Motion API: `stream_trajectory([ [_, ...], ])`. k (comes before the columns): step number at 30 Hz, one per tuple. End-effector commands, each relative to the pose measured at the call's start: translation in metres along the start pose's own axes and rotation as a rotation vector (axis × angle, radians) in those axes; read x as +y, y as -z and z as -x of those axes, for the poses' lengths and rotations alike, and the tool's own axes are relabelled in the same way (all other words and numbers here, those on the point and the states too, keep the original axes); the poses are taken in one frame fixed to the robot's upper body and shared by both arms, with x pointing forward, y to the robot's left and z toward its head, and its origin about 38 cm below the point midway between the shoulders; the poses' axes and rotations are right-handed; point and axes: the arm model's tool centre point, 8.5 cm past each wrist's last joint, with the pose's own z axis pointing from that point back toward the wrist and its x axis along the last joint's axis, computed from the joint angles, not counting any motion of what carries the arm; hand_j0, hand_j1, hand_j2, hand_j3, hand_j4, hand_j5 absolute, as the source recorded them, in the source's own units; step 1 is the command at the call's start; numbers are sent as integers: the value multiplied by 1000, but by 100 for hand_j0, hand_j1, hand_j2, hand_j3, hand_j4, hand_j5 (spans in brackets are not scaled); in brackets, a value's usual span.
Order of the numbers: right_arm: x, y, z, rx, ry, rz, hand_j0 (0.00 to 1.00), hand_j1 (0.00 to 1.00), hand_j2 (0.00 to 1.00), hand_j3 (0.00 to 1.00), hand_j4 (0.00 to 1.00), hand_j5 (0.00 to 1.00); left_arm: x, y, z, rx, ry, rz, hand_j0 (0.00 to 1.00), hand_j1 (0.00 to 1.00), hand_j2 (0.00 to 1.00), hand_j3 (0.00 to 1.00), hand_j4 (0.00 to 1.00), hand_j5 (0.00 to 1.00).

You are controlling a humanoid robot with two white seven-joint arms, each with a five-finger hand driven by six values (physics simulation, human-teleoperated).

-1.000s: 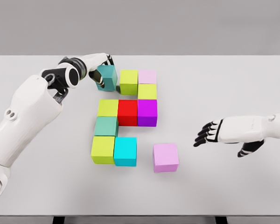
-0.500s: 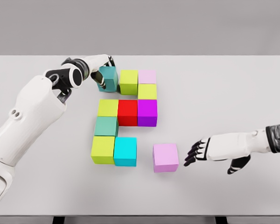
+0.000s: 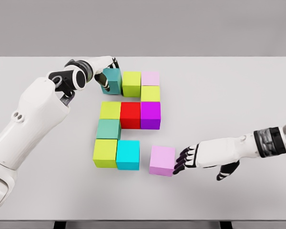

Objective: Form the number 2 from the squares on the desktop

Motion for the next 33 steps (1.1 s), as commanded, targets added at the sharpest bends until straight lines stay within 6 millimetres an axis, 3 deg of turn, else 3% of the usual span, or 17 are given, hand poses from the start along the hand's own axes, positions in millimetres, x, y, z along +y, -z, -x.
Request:
stream_trajectory([
  [1,-1,1,0,-4,5,6,100,100,100,100,100,100,0,0,-2,-4,3,-2,43,43,43,43,43,43],
  [11,-14,8,-2,-23,-24,22,100,100,100,100,100,100,0,0,-3,-9,2,-2,45,45,45,45,45,45],
  [17,-17,14,-4,-37,-30,28,100,100,100,100,100,100,0,0,-3,-12,3,-2,69,69,69,69,69,69],
  [24,-15,6,-1,-17,-30,21,100,100,100,100,100,100,-1,0,-3,-11,3,-1,73,73,73,73,73,73],
  [33,-6,-13,3,33,-11,2,100,100,100,100,100,100,0,0,-3,-7,1,-2,87,87,87,87,87,87],
])
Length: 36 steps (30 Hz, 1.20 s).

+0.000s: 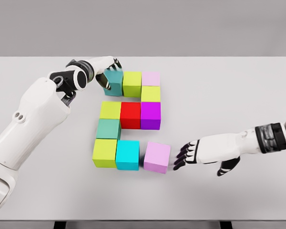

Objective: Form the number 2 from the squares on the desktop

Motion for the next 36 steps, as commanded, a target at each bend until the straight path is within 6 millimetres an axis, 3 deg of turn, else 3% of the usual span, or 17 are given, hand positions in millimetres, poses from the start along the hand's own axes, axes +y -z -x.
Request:
stream_trajectory([
  [1,3,-9,2,22,12,-4,100,100,100,100,100,100,1,0,-1,-2,4,-4,88,88,88,88,88,88],
  [8,-9,-6,3,22,-25,10,100,100,100,100,100,100,1,-1,0,0,2,-3,96,96,96,96,96,96],
  [23,-22,10,0,3,-89,7,100,100,100,100,100,100,6,-8,-6,-39,8,-21,100,100,100,100,100,100],
  [27,-28,21,-3,-23,-104,18,100,100,100,100,100,100,12,-13,7,-24,11,-33,100,100,100,100,100,100],
  [31,-31,21,-3,-22,-112,21,100,100,100,100,100,100,27,-34,36,-22,2,-53,100,100,100,100,100,100],
  [36,-31,18,-2,-15,-113,19,100,100,100,100,100,100,50,-73,62,-242,58,-60,100,100,100,100,100,100],
])
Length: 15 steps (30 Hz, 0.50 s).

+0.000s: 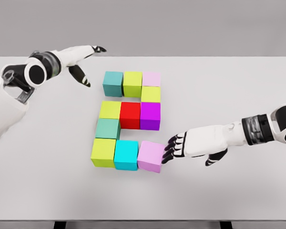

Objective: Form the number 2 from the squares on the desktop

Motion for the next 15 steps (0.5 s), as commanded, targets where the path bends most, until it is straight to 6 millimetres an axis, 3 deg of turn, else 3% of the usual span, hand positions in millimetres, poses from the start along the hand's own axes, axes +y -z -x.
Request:
stream_trajectory([
  [1,1,-4,1,9,7,1,100,100,100,100,100,100,14,-20,9,-118,27,-11,100,100,100,100,100,100],
  [6,2,-10,13,55,5,-3,100,100,100,100,100,100,9,-33,16,-285,-83,23,100,100,100,100,100,100],
  [9,4,-10,17,66,11,-6,100,100,100,100,100,100,3,-45,31,-335,-157,44,100,100,100,100,100,100],
  [12,10,-15,29,102,33,-16,100,100,100,100,100,100,1,-60,44,-495,-127,6,100,100,100,100,100,100],
  [15,9,-12,31,105,31,-16,100,100,100,100,100,100,-4,-59,64,-496,-156,-24,100,100,100,100,100,100],
])
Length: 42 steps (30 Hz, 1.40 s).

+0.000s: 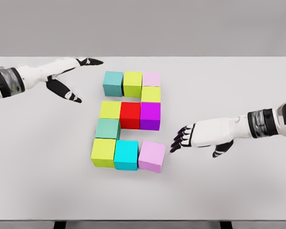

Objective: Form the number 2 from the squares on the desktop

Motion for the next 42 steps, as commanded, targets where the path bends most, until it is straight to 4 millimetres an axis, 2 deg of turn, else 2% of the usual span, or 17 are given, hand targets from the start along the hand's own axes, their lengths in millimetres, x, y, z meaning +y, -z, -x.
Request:
stream_trajectory([
  [1,0,2,3,10,-1,-3,100,100,100,100,100,100,14,-14,10,-32,-13,-68,100,100,100,100,100,100],
  [5,-4,17,-1,-22,-13,8,100,100,100,100,100,100,1,-17,26,-66,-177,-112,100,100,100,100,100,100],
  [9,-7,17,-1,-24,-16,12,100,100,100,100,100,100,-10,-20,38,-78,-311,-129,100,100,100,100,100,100],
  [13,-10,20,-2,-31,-16,20,100,100,100,100,100,100,-14,-21,51,37,-418,-107,100,100,100,100,100,100],
  [17,-11,24,-4,-42,-20,21,100,100,100,100,100,100,-16,-22,57,88,-482,-99,100,100,100,100,100,100],
  [20,-9,19,-2,-29,-18,17,100,100,100,100,100,100,-20,-19,59,106,-501,-88,100,100,100,100,100,100],
  [22,-14,10,3,-2,-23,33,100,100,100,100,100,100,-22,-17,58,107,-506,-82,100,100,100,100,100,100],
  [24,-18,-21,16,80,-20,58,100,100,100,100,100,100,-27,-14,58,104,-540,-67,100,100,100,100,100,100],
  [26,-25,-44,28,134,-1,101,100,100,100,100,100,100,-28,-12,57,101,-541,-58,100,100,100,100,100,100],
  [28,-28,-71,49,143,163,253,100,100,100,100,100,100,-28,-12,57,111,-544,-56,100,100,100,100,100,100],
  [29,-29,-80,52,148,193,287,100,100,100,100,100,100,-28,-12,58,123,-547,-54,100,100,100,100,100,100],
  [33,-24,-104,50,169,230,390,100,100,100,100,100,100,-20,-11,62,190,-471,-46,100,100,100,100,100,100],
  [37,-19,-136,32,180,244,420,100,100,100,100,100,100,-10,-5,64,288,-302,-30,100,100,100,100,100,100],
  [39,-17,-140,31,184,248,418,100,100,100,100,100,100,-8,-4,63,308,-235,-20,100,100,100,100,100,100],
  [42,-16,-139,29,166,268,432,100,100,100,100,100,100,-5,1,49,278,-108,10,100,100,100,100,100,100],
])
